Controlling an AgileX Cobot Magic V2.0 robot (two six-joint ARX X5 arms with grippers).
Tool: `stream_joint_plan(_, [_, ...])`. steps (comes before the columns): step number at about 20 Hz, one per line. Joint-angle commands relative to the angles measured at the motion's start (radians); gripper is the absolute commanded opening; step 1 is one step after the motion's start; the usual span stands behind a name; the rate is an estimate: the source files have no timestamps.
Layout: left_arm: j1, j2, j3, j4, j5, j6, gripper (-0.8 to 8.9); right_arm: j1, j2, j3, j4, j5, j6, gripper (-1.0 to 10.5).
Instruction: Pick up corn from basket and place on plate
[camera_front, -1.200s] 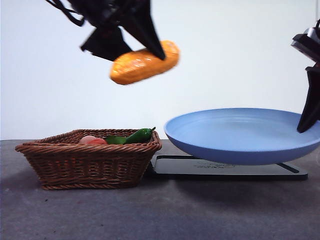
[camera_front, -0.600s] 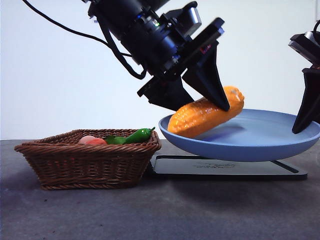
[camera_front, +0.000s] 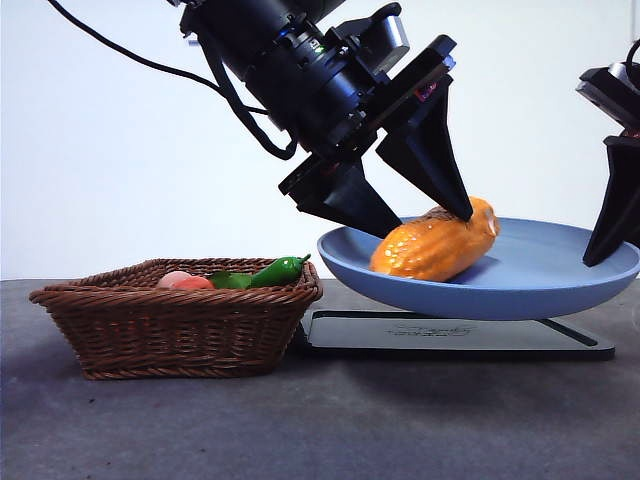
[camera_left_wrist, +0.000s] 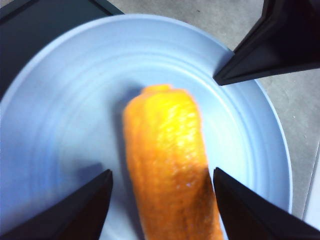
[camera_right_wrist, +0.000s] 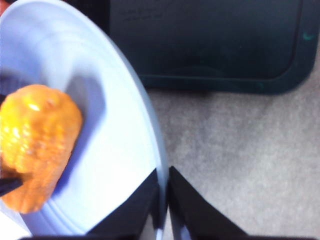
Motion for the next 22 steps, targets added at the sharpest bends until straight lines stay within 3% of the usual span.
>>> stream_joint_plan(1, [-0.011, -0.031, 0.015, 0.010, 0.000, -0.013, 3.29, 0.003, 0.008, 0.021, 0.023, -0.007, 0.002, 0.0])
stream_joint_plan(11, [-0.008, -0.271, 0.015, -0.021, 0.000, -0.028, 3.29, -0.014, 0.058, 0.046, 0.097, 0.030, 0.035, 0.0])
stream_joint_plan(22, [-0.008, -0.473, 0.015, -0.115, 0.000, -0.040, 3.29, -0.024, 0.477, 0.428, 0.051, 0.049, 0.035, 0.0])
